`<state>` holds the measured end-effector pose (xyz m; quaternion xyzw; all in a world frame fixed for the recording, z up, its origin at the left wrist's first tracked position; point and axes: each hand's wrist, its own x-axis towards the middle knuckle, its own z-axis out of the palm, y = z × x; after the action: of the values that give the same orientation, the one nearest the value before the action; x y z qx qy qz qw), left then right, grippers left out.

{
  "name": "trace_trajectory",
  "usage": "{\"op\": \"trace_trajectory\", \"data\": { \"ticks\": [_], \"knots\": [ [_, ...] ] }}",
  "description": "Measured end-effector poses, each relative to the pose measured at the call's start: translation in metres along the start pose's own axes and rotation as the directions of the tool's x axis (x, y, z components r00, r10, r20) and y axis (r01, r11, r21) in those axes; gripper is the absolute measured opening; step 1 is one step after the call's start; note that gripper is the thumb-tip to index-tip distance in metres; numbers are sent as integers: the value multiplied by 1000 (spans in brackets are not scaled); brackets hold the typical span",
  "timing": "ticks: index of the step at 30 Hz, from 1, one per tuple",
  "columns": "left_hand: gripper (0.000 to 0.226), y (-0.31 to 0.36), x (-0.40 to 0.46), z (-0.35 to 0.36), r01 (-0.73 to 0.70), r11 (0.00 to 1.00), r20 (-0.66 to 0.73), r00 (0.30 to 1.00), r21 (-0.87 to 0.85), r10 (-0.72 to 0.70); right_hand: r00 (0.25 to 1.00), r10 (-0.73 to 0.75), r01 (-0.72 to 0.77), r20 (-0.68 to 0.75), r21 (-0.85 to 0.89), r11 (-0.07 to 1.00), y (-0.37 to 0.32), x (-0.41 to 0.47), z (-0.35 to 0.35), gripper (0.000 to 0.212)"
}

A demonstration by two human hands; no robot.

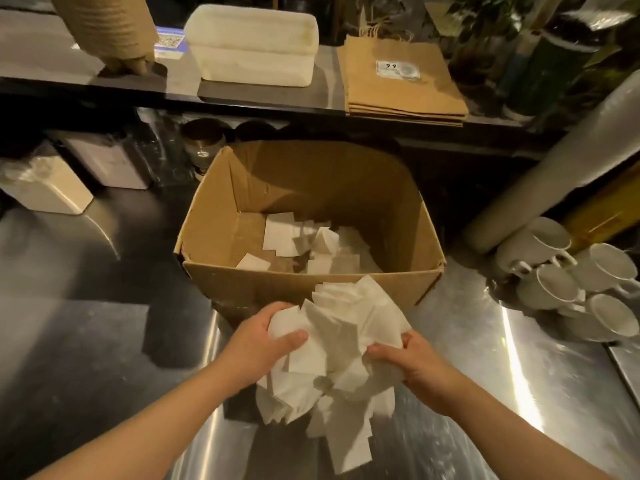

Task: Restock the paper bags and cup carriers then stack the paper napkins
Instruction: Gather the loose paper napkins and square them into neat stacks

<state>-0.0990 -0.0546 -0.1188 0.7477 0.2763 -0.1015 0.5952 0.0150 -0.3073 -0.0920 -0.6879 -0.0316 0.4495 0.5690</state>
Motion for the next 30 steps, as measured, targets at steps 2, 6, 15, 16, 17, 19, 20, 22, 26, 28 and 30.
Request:
{"op": "trace_trajectory", "data": {
  "ticks": [2,6,15,16,17,19,20,22,26,28,30],
  "knots": [
    [47,-8,11,6,39,994,16,999,98,-41,998,60,-62,-34,-46,997,15,6,-3,37],
    [56,-14,33,11,116,961,1,993,249,-121,968,173,-194,-180,-108,975,40,28,-14,60],
    [67,27,16,-20,23,607,95,982,794,-161,917,-237,-207,-319,-892,402,21,37,-36,63],
    [65,39,11,-25,7,610,113,981,792,-158,897,-345,-164,-276,-933,321,15,35,-40,50],
    [62,53,6,-31,-7,635,146,975,773,-167,872,-441,-98,-213,-958,269,7,31,-43,42],
    [52,82,-4,-46,-32,727,262,943,686,-205,780,-623,88,-60,-975,203,-9,27,-47,43],
    [46,96,-7,-54,-49,789,338,918,613,-206,722,-692,178,2,-967,183,-20,25,-45,42],
    [38,122,-10,-68,-55,912,481,862,406,-162,615,-784,333,87,-929,159,-46,24,-37,39],
    [51,157,12,-91,-33,991,447,894,132,-30,588,-809,425,2,-852,307,-105,36,-15,33],
    [35,165,41,-95,-49,982,274,962,184,-3,713,-699,337,-58,-846,414,-132,57,-8,21],
    [25,166,77,-97,-60,931,108,994,361,22,851,-521,197,-67,-879,435,-150,92,-8,33]
  ]
}}
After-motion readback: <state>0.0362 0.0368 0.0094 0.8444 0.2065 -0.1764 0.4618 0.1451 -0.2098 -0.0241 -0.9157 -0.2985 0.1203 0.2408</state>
